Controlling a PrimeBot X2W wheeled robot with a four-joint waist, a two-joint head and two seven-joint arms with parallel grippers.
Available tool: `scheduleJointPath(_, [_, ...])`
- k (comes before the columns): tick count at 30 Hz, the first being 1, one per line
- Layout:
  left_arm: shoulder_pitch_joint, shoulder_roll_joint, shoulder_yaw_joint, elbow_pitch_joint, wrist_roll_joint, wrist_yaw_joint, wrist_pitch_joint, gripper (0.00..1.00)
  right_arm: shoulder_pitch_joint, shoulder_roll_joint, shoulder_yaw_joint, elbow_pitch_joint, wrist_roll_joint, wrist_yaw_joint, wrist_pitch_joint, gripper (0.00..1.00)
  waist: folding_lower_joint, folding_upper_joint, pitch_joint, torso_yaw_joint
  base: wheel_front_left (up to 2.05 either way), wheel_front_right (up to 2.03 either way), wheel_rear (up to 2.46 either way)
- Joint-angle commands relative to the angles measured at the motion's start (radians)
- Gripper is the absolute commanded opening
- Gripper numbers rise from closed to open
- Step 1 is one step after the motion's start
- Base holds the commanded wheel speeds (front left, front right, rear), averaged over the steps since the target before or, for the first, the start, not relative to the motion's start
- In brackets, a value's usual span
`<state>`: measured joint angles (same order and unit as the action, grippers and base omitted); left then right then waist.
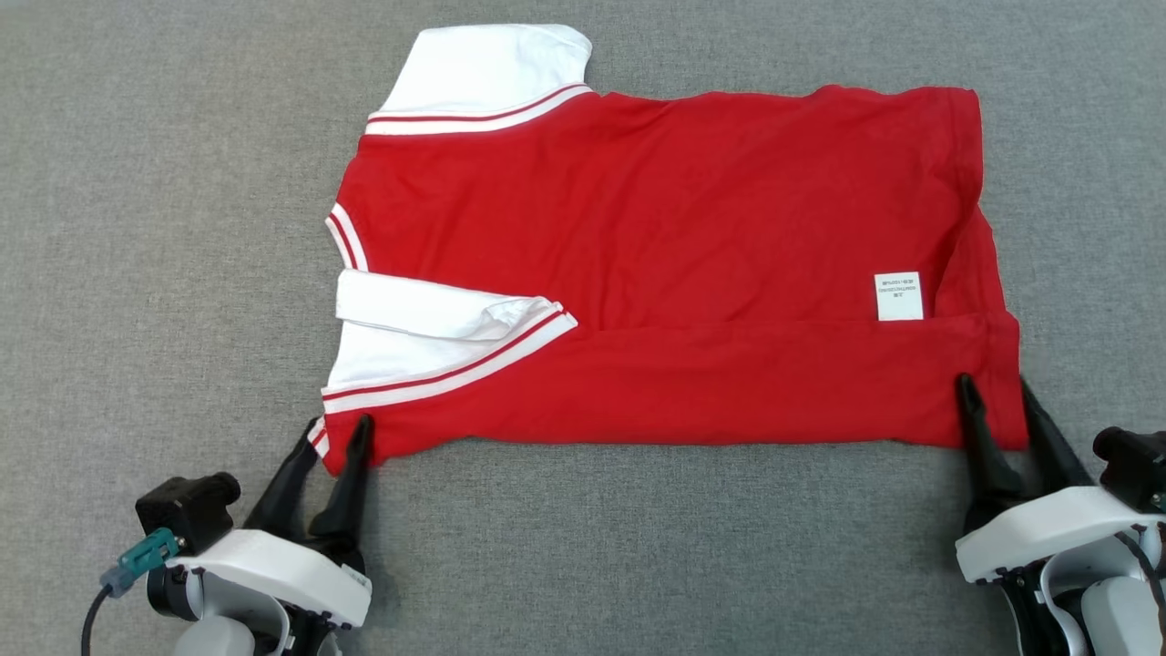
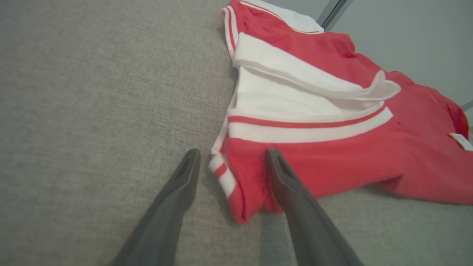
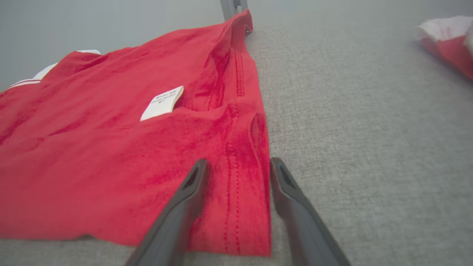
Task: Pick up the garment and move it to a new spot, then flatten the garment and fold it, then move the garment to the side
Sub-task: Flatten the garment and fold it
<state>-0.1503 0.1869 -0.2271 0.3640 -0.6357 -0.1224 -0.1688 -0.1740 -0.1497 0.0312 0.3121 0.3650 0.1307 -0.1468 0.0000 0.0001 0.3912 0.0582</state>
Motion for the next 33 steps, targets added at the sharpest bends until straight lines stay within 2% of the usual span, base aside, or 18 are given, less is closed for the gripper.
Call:
scheduleJointPath(1, [0.01,-0.012,-0.039,0.03,-0.019,-0.007,0.057,0.0,0.004,-0.001,0.015,0.02,0.012,0.0,0.017,0.0,0.0,-0.0001,-0.002,0.002,0.0,0.0,0.0])
scheduleJointPath(5, [0.018,0.028,-0.037,-0.027,-0.056,-0.01,0.063,0.0,0.014,-0.013,0.016,-0.001,0.038,0.0,0.005,0.0,0.0,-0.0001,-0.014,0.005,0.0,0.0,0.0])
scheduleJointPath(10, [0.068,0.089,-0.016,-0.165,-0.105,-0.002,0.123,0.0,0.076,-0.025,0.004,-0.098,0.065,0.0,0.023,0.0,0.0,-0.0001,-0.037,0.014,0.0,0.0,0.0])
scheduleJointPath(16, [0.177,0.153,0.001,-0.367,-0.11,0.068,0.218,0.0,0.218,-0.01,-0.045,-0.26,0.066,0.0,0.107,0.0,0.0,-0.0001,-0.062,0.022,0.0,0.0,0.0])
scheduleJointPath(22, [0.263,0.168,0.002,-0.491,-0.125,0.127,0.281,0.0,0.307,0.027,-0.098,-0.346,0.038,0.0,0.168,0.0,0.0,-0.0001,-0.066,0.024,0.0,0.0,0.0])
scheduleJointPath(23, [0.263,0.17,-0.002,-0.496,-0.112,0.13,0.275,0.0,0.307,0.035,-0.101,-0.351,0.032,0.0,0.172,0.32,0.0,-0.0001,-0.066,0.023,0.0,0.0,0.0])
scheduleJointPath(24, [0.262,0.166,-0.003,-0.493,-0.099,0.137,0.263,0.18,0.304,0.042,-0.102,-0.352,0.028,0.0,0.177,0.82,0.0,-0.0001,-0.066,0.021,0.0,0.0,0.0])
scheduleJointPath(25, [0.257,0.154,0.0,-0.486,-0.092,0.144,0.245,1.0,0.298,0.045,-0.106,-0.355,0.018,0.0,0.176,1.0,0.0,-0.0001,-0.065,0.021,0.0,0.0,0.0])
scheduleJointPath(28, [0.246,0.136,-0.001,-0.476,-0.079,0.15,0.212,1.0,0.283,0.049,-0.116,-0.364,0.002,0.0,0.173,1.0,0.0,-0.0001,-0.065,0.019,0.0,0.0,0.0])
scheduleJointPath(33, [0.196,0.108,0.037,-0.47,-0.026,0.162,0.067,1.0,0.232,0.068,-0.157,-0.409,-0.051,0.0,0.121,1.0,0.0,-0.0001,-0.067,0.015,0.0,0.0,0.0])
